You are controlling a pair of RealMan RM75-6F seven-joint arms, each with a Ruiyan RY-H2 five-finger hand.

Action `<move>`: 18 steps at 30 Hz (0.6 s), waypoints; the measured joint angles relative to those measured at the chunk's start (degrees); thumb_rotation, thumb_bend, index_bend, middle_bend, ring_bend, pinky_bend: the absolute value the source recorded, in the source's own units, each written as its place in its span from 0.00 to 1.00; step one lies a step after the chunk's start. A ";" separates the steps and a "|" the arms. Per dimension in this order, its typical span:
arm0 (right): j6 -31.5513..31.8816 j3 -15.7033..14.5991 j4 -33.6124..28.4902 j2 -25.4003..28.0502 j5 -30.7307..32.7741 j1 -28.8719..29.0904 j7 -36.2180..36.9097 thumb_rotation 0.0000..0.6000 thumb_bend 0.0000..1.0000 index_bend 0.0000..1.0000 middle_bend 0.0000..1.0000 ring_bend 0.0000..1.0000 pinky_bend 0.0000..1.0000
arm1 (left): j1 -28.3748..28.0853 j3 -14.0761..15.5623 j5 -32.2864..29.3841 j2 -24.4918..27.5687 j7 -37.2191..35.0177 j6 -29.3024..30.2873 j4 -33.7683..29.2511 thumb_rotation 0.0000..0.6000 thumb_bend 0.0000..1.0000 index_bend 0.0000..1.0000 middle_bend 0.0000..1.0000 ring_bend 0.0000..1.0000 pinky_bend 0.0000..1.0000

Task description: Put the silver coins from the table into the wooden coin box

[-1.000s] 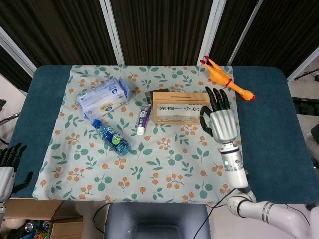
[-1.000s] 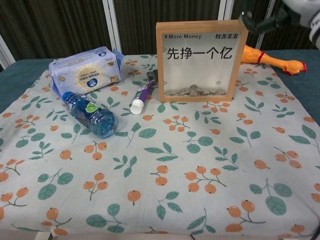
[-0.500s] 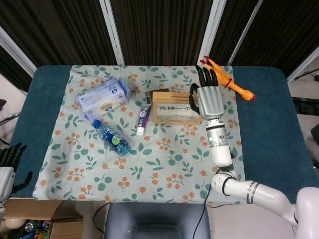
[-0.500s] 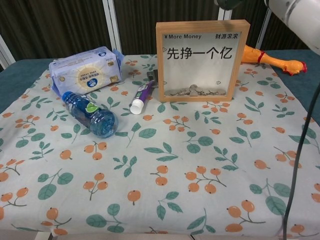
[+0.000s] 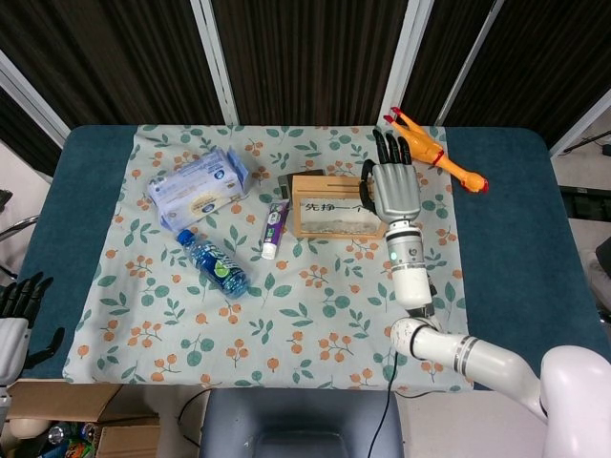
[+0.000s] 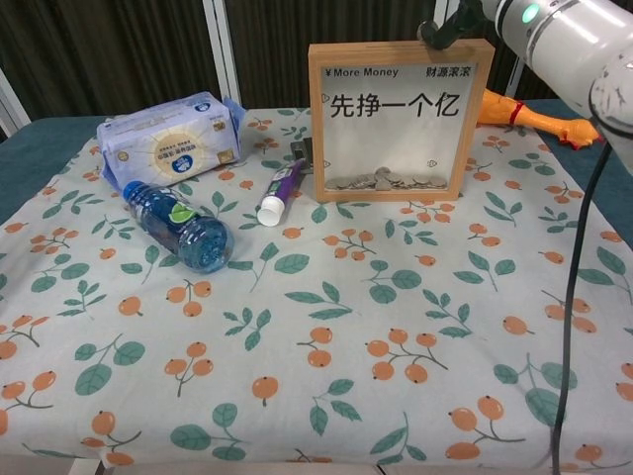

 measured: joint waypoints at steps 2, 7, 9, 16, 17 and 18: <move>0.13 -0.38 0.32 -0.11 0.10 0.25 0.24 1.00 0.61 0.73 0.16 0.00 0.00 | -0.01 0.05 -0.02 -0.07 0.12 -0.06 0.07 1.00 0.38 0.00 0.00 0.00 0.00; 0.26 -1.09 1.03 -0.26 0.48 0.94 0.84 1.00 0.61 0.73 0.16 0.00 0.00 | 0.04 0.06 -0.30 -0.08 0.04 -0.25 0.35 1.00 0.38 0.00 0.00 0.00 0.00; 0.20 -1.31 1.30 -0.31 0.71 1.20 1.03 1.00 0.61 0.72 0.16 0.00 0.00 | 0.05 0.06 -0.37 -0.06 -0.03 -0.32 0.40 1.00 0.38 0.00 0.00 0.00 0.00; -0.64 -2.38 1.18 0.19 1.95 1.60 0.99 1.00 0.61 0.38 0.16 0.00 0.00 | 0.05 0.06 -0.52 -0.10 -0.13 -0.48 0.54 1.00 0.38 0.00 0.00 0.00 0.00; -0.68 -2.49 0.96 0.38 2.11 1.57 0.98 1.00 0.61 0.25 0.15 0.00 0.00 | 0.06 0.07 -0.52 -0.10 -0.15 -0.47 0.55 1.00 0.38 0.00 0.00 0.00 0.00; -0.64 -2.58 0.74 0.54 2.13 1.51 1.09 1.00 0.61 0.17 0.14 0.00 0.00 | 0.07 0.06 -0.52 -0.09 -0.16 -0.46 0.56 1.00 0.38 0.00 0.00 0.00 0.00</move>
